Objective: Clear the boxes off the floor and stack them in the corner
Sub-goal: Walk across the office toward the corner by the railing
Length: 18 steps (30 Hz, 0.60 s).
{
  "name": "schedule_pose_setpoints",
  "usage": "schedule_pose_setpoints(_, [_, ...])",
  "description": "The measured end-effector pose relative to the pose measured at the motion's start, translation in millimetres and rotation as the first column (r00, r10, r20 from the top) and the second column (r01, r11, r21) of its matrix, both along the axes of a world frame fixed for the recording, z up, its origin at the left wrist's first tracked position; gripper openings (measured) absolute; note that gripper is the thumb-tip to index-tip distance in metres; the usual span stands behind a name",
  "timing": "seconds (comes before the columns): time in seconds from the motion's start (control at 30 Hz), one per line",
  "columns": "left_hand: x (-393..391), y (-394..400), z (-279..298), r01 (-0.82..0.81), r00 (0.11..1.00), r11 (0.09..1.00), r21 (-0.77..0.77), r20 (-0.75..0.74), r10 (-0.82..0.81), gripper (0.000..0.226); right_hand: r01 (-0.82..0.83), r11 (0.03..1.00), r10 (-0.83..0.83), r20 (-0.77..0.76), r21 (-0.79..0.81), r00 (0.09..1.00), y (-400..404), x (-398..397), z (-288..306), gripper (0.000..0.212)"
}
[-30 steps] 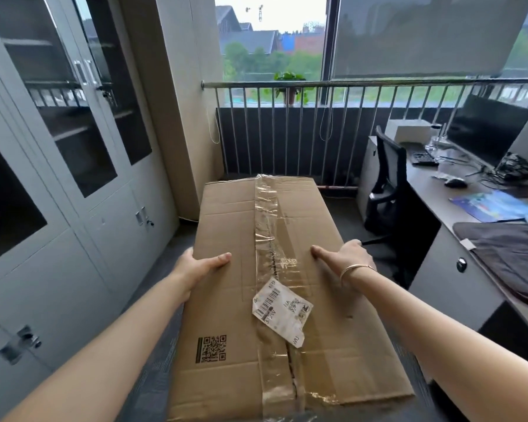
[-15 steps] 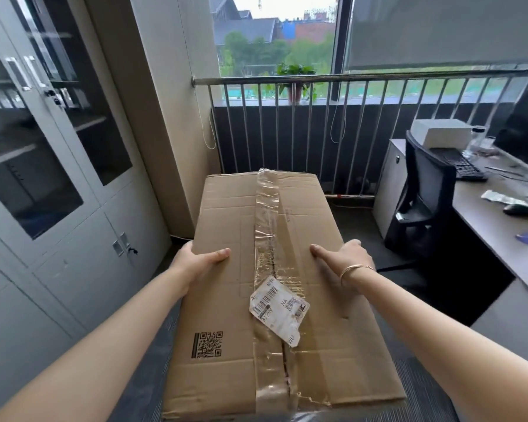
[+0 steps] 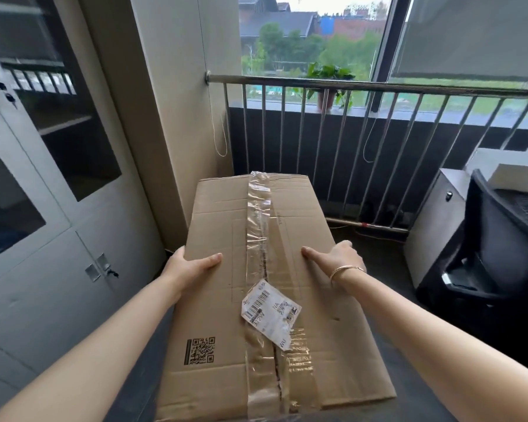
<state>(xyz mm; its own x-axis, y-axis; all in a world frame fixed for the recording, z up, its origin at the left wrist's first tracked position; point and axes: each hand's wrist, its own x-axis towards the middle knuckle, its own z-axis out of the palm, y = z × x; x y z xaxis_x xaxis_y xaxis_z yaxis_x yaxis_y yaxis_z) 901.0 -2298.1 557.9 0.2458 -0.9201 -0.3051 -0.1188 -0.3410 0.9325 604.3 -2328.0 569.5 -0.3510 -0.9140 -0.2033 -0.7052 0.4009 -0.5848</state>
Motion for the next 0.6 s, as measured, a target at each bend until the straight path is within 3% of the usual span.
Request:
schedule_pose_setpoints(0.27, [27,-196,-21,0.035,0.999,0.999,0.04,-0.041,-0.033,0.071,0.037,0.998,-0.038,0.008,0.053,0.999,-185,26,-24,0.094])
schedule_pose_setpoints(0.4, [55,-311,-19,0.067,0.998,0.996,0.066,-0.023,-0.065,0.09,0.064,0.996,-0.066,0.034,0.067,0.997,-292,49,-24,0.093])
schedule_pose_setpoints(0.53, [68,-405,-14,0.083,0.996,0.996,0.024,0.018,-0.084,0.062,0.09,0.993,-0.095,0.066,0.073,0.993,-379,64,-26,0.094])
schedule_pose_setpoints(0.6, [72,-449,-17,0.102,0.995,0.995,0.017,0.011,-0.103,0.06,0.114,0.99,-0.121,0.084,0.082,0.989,-418,69,-33,0.094])
